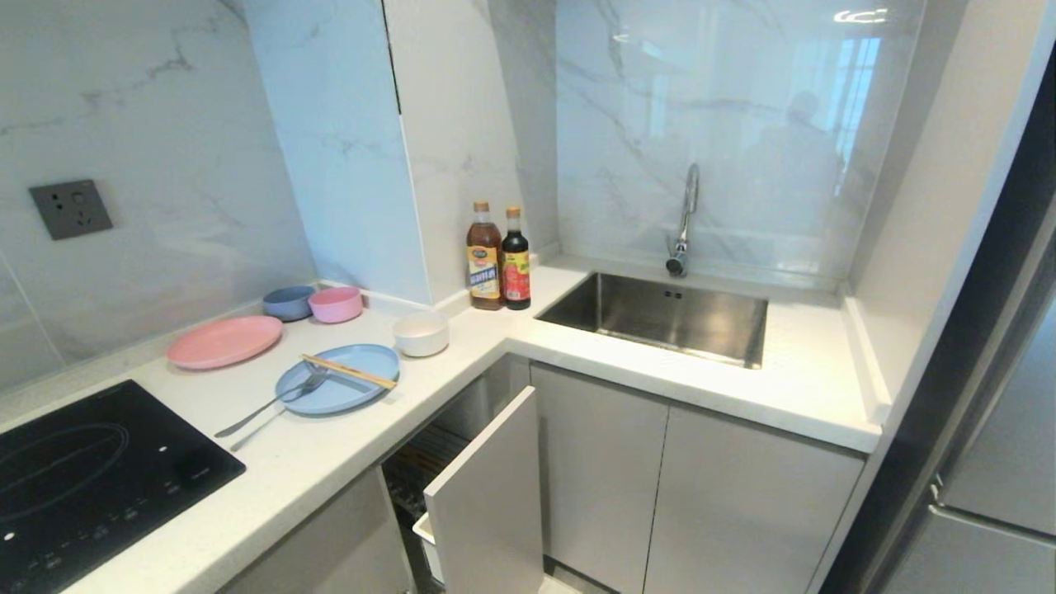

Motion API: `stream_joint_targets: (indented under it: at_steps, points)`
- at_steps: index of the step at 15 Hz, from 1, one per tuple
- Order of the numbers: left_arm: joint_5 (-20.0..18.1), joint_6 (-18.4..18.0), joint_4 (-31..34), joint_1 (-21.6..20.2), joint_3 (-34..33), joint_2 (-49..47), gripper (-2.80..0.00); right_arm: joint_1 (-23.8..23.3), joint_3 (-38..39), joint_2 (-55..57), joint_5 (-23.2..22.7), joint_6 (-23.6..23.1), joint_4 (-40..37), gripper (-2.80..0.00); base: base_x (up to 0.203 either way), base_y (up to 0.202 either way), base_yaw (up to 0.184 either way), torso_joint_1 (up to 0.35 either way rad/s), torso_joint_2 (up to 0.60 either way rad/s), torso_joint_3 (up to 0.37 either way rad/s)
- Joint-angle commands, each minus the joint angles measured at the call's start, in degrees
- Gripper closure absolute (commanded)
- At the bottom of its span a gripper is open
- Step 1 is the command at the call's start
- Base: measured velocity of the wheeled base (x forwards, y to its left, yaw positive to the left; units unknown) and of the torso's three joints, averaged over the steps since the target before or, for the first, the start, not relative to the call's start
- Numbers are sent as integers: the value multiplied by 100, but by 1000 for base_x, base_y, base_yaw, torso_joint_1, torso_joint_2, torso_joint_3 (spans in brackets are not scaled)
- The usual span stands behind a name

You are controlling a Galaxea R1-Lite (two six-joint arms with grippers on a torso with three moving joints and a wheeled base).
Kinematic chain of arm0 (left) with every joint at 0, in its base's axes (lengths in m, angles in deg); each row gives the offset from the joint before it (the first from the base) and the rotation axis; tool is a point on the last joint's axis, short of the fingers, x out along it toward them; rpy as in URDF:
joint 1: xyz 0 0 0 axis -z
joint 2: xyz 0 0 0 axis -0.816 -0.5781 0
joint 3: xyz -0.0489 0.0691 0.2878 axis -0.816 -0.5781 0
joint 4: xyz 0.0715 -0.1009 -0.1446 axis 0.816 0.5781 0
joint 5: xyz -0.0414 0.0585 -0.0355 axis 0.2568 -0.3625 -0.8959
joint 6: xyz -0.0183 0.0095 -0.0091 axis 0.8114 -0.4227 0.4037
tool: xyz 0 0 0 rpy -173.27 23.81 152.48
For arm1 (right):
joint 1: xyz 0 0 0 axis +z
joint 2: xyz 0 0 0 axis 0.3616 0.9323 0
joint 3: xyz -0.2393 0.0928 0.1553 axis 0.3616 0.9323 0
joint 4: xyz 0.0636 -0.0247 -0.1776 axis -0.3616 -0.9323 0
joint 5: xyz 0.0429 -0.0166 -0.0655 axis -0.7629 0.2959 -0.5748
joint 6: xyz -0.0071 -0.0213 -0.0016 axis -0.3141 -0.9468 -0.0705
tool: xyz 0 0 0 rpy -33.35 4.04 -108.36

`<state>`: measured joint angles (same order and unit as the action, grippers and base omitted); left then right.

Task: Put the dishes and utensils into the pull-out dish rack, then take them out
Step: Open the cupboard

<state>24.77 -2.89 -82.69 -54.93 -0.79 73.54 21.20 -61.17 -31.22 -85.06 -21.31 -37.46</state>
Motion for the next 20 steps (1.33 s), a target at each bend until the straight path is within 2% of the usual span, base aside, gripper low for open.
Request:
stream_joint_targets:
  at_steps: [1,20]
  points:
    - [1,2,-4,-2,-79,-1,0,0,9,5,0,2,2,0,0,0,0,-275,554,271]
    - [1,2,-4,-2,-79,-1,0,0,0,5,0,54,2,0,0,0,0,-259,513,256]
